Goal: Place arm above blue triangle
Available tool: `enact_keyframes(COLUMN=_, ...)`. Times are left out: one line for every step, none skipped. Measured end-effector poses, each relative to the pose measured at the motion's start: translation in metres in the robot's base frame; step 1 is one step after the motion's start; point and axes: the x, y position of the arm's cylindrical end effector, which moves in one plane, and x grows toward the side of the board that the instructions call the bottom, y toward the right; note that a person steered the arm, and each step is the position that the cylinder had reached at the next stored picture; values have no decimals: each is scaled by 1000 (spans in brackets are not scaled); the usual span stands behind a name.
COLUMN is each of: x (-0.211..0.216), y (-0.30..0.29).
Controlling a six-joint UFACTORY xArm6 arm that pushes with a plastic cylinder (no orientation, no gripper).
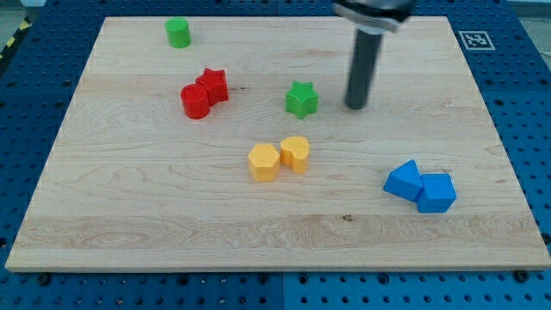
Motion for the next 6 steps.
enact_keyframes(x=23, y=19)
enact_keyframes(x=56, y=32)
enact_keyframes(x=60, y=31)
enact_keyframes(x=60, y=30)
enact_keyframes(x=60, y=29)
enact_keyframes(x=62, y=24)
